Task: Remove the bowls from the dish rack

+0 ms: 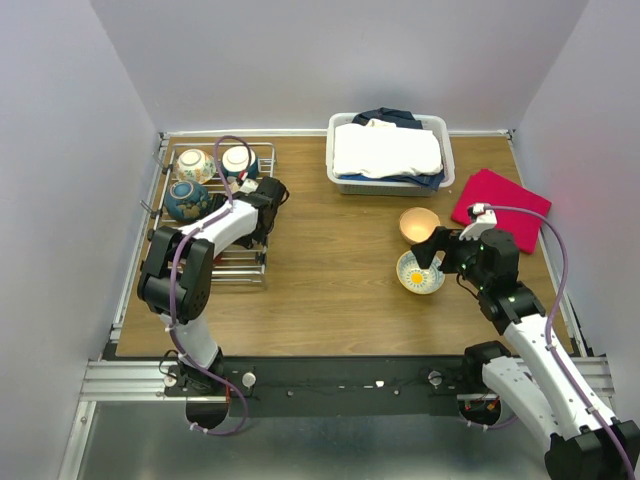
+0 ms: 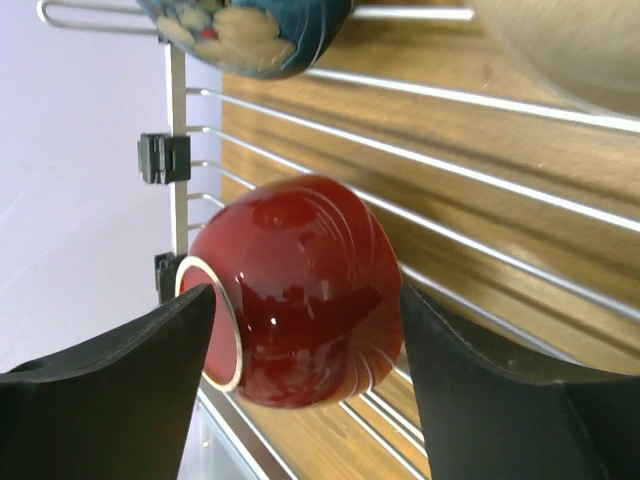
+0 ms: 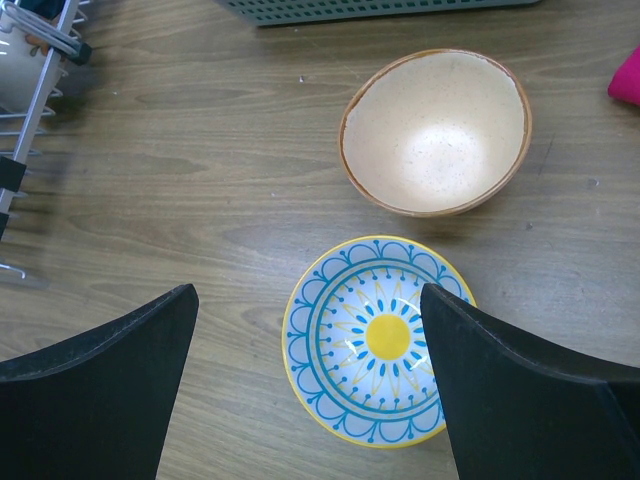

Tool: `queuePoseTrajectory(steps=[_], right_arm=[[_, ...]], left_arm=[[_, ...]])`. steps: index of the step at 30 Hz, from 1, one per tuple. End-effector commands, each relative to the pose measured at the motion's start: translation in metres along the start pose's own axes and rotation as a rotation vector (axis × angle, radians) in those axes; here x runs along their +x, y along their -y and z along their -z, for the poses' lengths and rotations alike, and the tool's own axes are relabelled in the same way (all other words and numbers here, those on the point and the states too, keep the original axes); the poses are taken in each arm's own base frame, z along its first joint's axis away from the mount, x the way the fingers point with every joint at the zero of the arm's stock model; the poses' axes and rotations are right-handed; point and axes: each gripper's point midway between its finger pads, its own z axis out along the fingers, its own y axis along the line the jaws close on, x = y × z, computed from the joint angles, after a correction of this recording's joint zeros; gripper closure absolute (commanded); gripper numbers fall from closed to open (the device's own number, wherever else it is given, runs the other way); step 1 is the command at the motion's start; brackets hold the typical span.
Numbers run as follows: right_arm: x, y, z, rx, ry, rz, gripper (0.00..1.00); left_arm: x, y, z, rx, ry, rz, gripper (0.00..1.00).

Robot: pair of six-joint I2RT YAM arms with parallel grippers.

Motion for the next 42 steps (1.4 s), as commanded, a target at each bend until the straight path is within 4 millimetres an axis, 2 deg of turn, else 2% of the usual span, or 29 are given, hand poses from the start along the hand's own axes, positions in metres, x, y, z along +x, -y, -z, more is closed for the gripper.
queuePoseTrajectory(steps=[1, 6, 13, 20, 27, 34, 38, 42], right_arm=[[0.001, -0.004, 0.001, -0.023, 0.007, 0.011, 0.00], [0.000, -0.004, 0.001, -0.021, 0.010, 0.012, 0.00], [0.000, -0.003, 0.000, -0.020, 0.010, 0.013, 0.00], [0.002, -0.004, 0.000, -0.024, 0.005, 0.011, 0.00], [0.002, -0.004, -0.001, -0.025, 0.002, 0.010, 0.00], [0.004, -0.004, 0.000, -0.025, -0.003, 0.012, 0.00], [0.003, -0.004, 0.000, -0.024, -0.001, 0.013, 0.00], [0.002, -0.003, 0.000, -0.020, -0.001, 0.016, 0.00]], left_arm=[[-0.025, -0.003, 0.010, 0.029, 0.071, 0.073, 0.11], [-0.024, -0.007, 0.021, 0.027, 0.108, 0.039, 0.01], [-0.014, -0.009, 0.034, 0.050, 0.134, -0.052, 0.01], [0.013, -0.001, 0.020, 0.011, 0.054, -0.193, 0.01], [0.010, 0.012, 0.013, 0.018, 0.066, -0.188, 0.01], [0.014, 0.015, -0.001, -0.075, 0.038, -0.225, 0.01], [0.022, 0.025, -0.007, -0.067, -0.001, -0.256, 0.01], [0.024, 0.031, -0.005, -0.018, -0.024, -0.232, 0.01]])
